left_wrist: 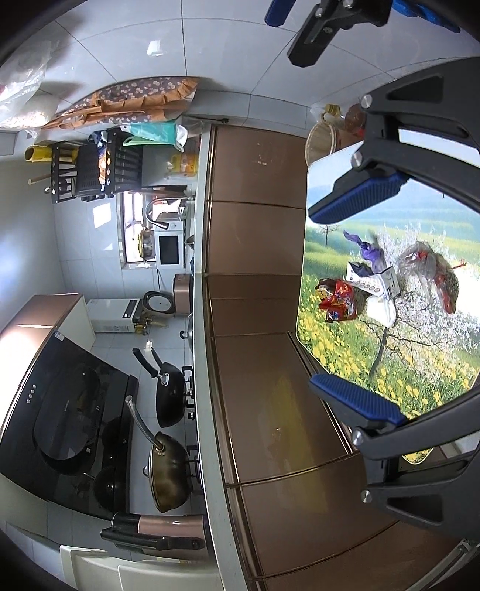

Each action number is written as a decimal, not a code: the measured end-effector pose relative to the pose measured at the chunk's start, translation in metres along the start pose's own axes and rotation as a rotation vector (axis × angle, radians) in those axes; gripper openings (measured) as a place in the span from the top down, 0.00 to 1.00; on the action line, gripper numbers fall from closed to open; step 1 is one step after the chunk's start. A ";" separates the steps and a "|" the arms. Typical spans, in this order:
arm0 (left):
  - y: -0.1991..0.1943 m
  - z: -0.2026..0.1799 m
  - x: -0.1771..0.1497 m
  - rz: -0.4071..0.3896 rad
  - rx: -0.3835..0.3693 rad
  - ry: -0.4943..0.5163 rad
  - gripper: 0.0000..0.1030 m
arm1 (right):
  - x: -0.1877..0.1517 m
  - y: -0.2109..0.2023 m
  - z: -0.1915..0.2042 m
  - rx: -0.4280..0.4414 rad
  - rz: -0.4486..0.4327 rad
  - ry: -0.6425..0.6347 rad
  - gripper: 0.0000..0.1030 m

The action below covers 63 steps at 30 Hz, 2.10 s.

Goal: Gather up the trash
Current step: 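Move both tools back above the table, then grasp clear plastic bag with left tool while right tool grasps white milk carton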

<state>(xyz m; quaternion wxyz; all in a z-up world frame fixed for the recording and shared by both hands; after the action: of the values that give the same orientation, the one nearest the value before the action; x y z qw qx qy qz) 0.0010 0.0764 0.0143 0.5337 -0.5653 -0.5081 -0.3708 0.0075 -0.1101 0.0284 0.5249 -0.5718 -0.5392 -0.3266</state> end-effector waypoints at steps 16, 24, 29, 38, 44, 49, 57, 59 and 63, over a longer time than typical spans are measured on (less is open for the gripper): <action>0.014 -0.005 -0.013 0.037 0.042 0.025 0.20 | -0.022 0.023 -0.009 0.062 0.043 0.038 0.00; 0.019 0.025 -0.019 0.053 0.118 -0.021 0.20 | -0.033 0.032 -0.015 0.081 0.063 0.054 0.00; 0.026 0.057 -0.019 0.091 0.169 -0.072 0.20 | -0.041 0.043 -0.019 0.105 0.085 0.082 0.00; 0.048 0.090 -0.031 0.152 0.189 -0.098 0.20 | -0.063 0.077 -0.019 0.166 0.140 0.110 0.00; 0.077 0.078 -0.063 0.286 0.069 -0.084 0.20 | -0.078 0.108 -0.014 0.221 0.195 0.135 0.02; 0.103 0.050 -0.101 0.430 -0.101 -0.032 0.20 | -0.091 0.133 0.000 0.276 0.253 0.128 0.11; 0.136 0.018 -0.155 0.582 -0.228 0.055 0.20 | -0.108 0.170 0.014 0.326 0.340 0.134 0.18; 0.147 0.016 -0.164 0.607 -0.246 0.048 0.21 | -0.111 0.178 0.018 0.339 0.357 0.129 0.19; 0.164 0.017 -0.176 0.659 -0.264 0.031 0.40 | -0.113 0.199 0.032 0.386 0.393 0.130 0.22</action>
<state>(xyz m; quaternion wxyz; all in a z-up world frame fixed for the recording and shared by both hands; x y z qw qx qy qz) 0.1217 0.0754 -0.1951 0.5546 -0.7571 -0.2381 -0.2500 0.1694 -0.0842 -0.1348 0.7107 -0.5329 -0.4355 -0.1458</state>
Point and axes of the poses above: each gripper's, at about its wrist camera, not at the fingertips, and y roughly the way its jaws point, z to its left, x to its top, the point moved 4 cm from there along y, roughly the way its jaws point, and after that the axes turned 10 degrees about -y, right-handed, at the moved point
